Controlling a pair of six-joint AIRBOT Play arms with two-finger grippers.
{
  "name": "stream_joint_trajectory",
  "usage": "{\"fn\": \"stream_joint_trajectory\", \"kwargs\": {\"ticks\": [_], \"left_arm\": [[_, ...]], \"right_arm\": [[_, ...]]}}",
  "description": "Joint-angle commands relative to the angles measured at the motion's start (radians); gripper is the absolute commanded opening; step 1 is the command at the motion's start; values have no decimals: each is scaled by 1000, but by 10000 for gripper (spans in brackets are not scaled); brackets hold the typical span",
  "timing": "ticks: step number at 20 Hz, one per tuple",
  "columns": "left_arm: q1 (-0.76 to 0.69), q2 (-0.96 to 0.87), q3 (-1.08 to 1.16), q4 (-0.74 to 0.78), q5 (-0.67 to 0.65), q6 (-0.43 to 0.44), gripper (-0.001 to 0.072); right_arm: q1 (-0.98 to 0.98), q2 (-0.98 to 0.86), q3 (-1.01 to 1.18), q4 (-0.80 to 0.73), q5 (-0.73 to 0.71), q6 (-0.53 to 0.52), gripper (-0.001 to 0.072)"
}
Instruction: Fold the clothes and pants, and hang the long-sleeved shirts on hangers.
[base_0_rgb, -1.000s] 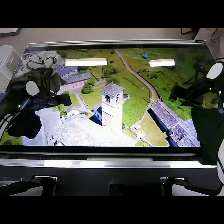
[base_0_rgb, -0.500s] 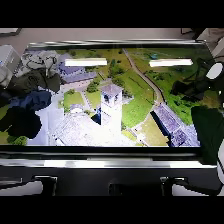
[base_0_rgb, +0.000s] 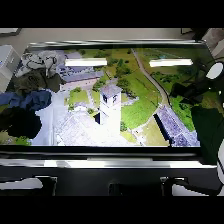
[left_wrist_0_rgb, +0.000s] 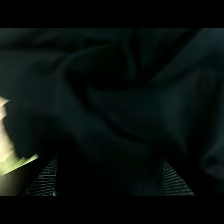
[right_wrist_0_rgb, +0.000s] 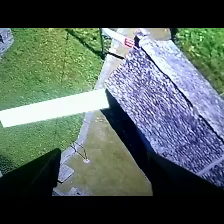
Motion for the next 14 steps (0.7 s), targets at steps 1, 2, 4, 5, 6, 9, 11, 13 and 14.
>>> {"fn": "stream_joint_trajectory", "kwargs": {"ticks": [1, 2, 4, 5, 6, 9, 11, 13, 14], "left_arm": [[16, -68, -31, -172, 78, 137, 720], [8, -83, -31, -176, 78, 147, 720], [-4, -106, -31, -176, 74, 165, 720], [-8, -113, -31, -176, 65, 165, 685], [-9, -111, -30, -177, 46, 166, 285], [-8, -54, 11, -184, -32, 174, 32], [-9, 58, 60, -229, -48, 183, 31], [-19, 250, 69, -311, 21, 179, 31], [-38, 349, 69, -338, 53, 179, 31]], "right_arm": [[1, -1, 0, 37, 88, 53, 602], [1, -1, 0, 43, 116, 64, 602], [1, -1, 0, 65, 175, 65, 602], [1, -1, 0, 74, 203, 65, 602], [1, 0, 0, 79, 228, 65, 602], [1, 0, 0, 85, 256, 65, 602], [1, -1, 0, 85, 247, 64, 601], [1, -1, 0, 84, 237, 64, 601], [1, -1, 0, 85, 226, 64, 602]]}}
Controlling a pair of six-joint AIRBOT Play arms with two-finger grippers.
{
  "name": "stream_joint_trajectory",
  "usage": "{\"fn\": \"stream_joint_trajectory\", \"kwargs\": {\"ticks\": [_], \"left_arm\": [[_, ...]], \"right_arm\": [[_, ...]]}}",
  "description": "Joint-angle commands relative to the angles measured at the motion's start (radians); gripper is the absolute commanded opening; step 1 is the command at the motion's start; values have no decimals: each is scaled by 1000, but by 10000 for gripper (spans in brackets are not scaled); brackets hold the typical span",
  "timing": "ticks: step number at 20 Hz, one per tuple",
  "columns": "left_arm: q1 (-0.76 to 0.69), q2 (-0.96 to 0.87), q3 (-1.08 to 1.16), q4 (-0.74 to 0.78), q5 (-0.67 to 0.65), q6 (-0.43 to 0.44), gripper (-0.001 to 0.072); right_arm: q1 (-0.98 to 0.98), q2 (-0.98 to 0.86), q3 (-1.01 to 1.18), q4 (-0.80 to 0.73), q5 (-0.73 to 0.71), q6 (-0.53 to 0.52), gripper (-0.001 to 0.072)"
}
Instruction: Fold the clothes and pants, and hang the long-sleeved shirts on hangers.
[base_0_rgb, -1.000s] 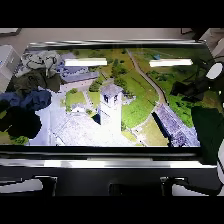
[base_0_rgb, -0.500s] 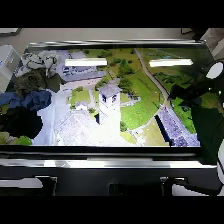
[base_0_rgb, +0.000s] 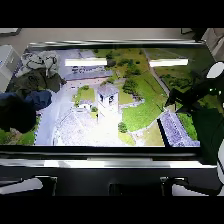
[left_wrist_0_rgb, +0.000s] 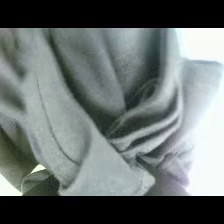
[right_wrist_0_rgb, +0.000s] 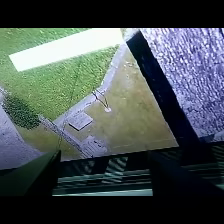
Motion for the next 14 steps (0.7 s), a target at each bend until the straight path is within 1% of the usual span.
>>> {"fn": "stream_joint_trajectory", "kwargs": {"ticks": [1, 3, 4, 5, 7, 10, 12, 14], "left_arm": [[-56, 314, 21, -109, 78, 6, 30], [-172, 494, 13, -109, 109, -23, 30], [-261, 578, -5, -109, 137, -53, 30], [-365, 644, -32, -109, 174, -98, 30], [-594, 718, -103, -109, 259, -194, 30], [-931, 701, -226, -108, 374, -272, 30], [-1126, 617, -302, -108, 444, -319, 30], [-1281, 474, -336, -108, 462, -342, 29]], "right_arm": [[1, -1, 0, 3, -11, -1, 602], [1, -1, 0, 3, -24, -9, 602], [1, -1, 0, 3, -27, -9, 602], [1, -1, 0, 3, -27, -9, 602], [1, -1, 0, 4, -22, -27, 603], [1, 0, 0, 3, 18, -72, 603], [1, 0, 0, -2, 32, -102, 604], [1, -1, 0, -1, 31, -106, 604]]}}
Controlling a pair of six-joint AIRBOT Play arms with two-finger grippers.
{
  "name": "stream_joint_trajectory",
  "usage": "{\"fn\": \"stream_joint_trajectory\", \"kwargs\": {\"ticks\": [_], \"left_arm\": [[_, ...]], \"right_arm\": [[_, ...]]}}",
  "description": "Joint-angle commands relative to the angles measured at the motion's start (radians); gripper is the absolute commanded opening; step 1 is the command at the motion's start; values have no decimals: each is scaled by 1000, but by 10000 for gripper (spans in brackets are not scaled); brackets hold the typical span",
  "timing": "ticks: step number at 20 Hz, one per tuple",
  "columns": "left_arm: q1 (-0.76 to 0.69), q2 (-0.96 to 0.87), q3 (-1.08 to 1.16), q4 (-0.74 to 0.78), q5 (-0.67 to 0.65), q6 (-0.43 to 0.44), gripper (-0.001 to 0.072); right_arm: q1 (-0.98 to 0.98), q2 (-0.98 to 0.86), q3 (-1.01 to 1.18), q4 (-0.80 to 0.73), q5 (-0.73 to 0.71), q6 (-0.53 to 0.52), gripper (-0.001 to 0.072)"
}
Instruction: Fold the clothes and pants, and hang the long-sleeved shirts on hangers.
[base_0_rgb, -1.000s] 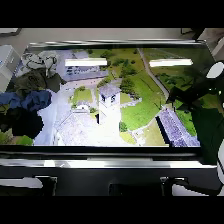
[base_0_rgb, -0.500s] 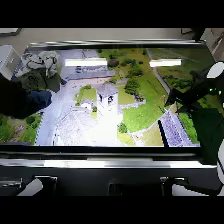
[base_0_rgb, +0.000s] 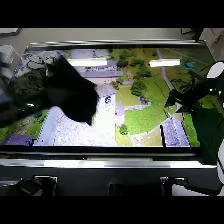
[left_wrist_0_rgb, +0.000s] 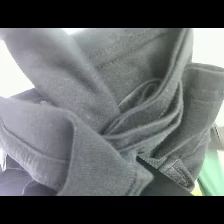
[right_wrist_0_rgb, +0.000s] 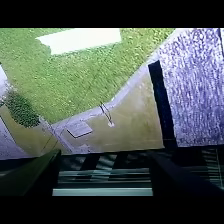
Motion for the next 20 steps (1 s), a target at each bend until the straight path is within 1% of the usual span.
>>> {"fn": "stream_joint_trajectory", "kwargs": {"ticks": [1, 3, 5, 6, 7, 8, 9, 10, 11, 12, 13, 14, 15, 16, 17, 18, 19, 20], "left_arm": [[-305, -203, -72, -2, 83, -73, 30], [-385, -392, -71, -49, 123, -73, 31], [-396, -574, -31, -156, 137, -69, 31], [-390, -649, 10, -211, 117, -47, 90], [-372, -715, 73, -270, 63, 3, 460], [-345, -760, 143, -312, -13, 49, 713], [-304, -787, 223, -322, -103, 115, 718], [-252, -789, 291, -306, -181, 157, 718], [-194, -776, 343, -275, -245, 178, 718], [-124, -755, 385, -212, -312, 179, 718], [-56, -732, 408, -150, -371, 179, 718], [16, -708, 407, -94, -431, 179, 718], [77, -693, 396, -49, -496, 179, 718], [132, -684, 367, -22, -570, 185, 718], [173, -679, 320, -23, -616, 207, 718], [199, -676, 257, -26, -625, 214, 718], [209, -675, 182, -34, -600, 214, 717], [206, -676, 111, -58, -547, 219, 717]], "right_arm": [[1, 0, 0, -2, 11, -29, 604], [1, -1, 0, -2, -15, -42, 604], [1, -1, 0, -1, -47, -43, 604], [1, -1, 0, -1, -51, -42, 604], [1, -1, 0, -1, -51, -42, 604], [1, -1, 0, -1, -50, -43, 604], [1, -1, 0, -1, -44, -43, 604], [1, -1, 0, 3, -35, -43, 602], [1, -1, 0, 18, -16, -47, 583], [1, 0, -4, 62, 6, -64, 546], [1, 1, -21, 127, 34, -89, 550], [5, 5, -52, 177, 52, -113, 562], [21, 16, -103, 185, 50, -137, 587], [42, 31, -167, 173, 30, -159, 661], [65, 44, -242, 166, -8, -174, 693], [87, 51, -324, 166, -65, -183, 693], [106, 51, -390, 166, -127, -184, 692], [121, 51, -452, 169, -205, -184, 692]]}}
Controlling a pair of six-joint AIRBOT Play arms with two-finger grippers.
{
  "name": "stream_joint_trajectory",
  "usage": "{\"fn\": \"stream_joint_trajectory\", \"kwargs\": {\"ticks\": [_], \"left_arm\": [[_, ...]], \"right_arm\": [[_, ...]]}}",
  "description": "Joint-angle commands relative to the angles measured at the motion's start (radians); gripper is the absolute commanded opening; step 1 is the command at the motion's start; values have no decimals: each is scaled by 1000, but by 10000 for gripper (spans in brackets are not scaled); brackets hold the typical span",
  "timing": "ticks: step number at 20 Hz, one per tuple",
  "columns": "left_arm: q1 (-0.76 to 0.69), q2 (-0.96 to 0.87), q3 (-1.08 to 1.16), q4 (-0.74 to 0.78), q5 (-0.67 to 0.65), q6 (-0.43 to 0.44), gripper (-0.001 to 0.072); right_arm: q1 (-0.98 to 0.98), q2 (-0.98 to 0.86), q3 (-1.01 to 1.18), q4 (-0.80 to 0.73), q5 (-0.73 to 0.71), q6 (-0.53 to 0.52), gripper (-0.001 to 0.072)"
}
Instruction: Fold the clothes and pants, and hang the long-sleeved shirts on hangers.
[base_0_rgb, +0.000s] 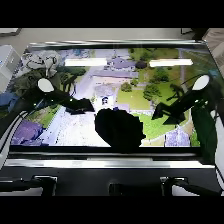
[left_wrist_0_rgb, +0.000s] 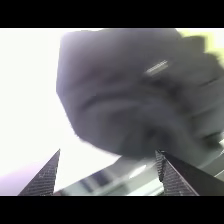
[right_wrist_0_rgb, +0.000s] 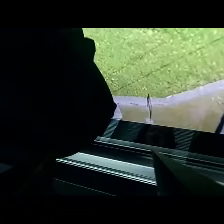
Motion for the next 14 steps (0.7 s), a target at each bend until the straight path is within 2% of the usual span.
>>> {"fn": "stream_joint_trajectory", "kwargs": {"ticks": [1, 4, 8, 9, 10, 12, 14], "left_arm": [[55, 6, -198, -46, 34, 44, 717], [2, -20, -320, -219, 195, 110, 715], [-72, -96, -327, -314, 243, 147, 714], [-92, -108, -327, -343, 266, 158, 689], [-108, -115, -326, -357, 292, 159, 608], [-134, -118, -327, -362, 341, 143, 571], [-145, -117, -326, -362, 367, 130, 189]], "right_arm": [[50, 12, -209, 33, -221, -29, 691], [48, 5, -256, 141, -377, -29, 689], [48, -35, -255, 259, -450, -29, 679], [48, -51, -255, 279, -450, -29, 679], [48, -67, -255, 290, -449, -29, 673], [48, -90, -256, 301, -446, -29, 671], [48, -114, -256, 308, -447, -29, 667]]}}
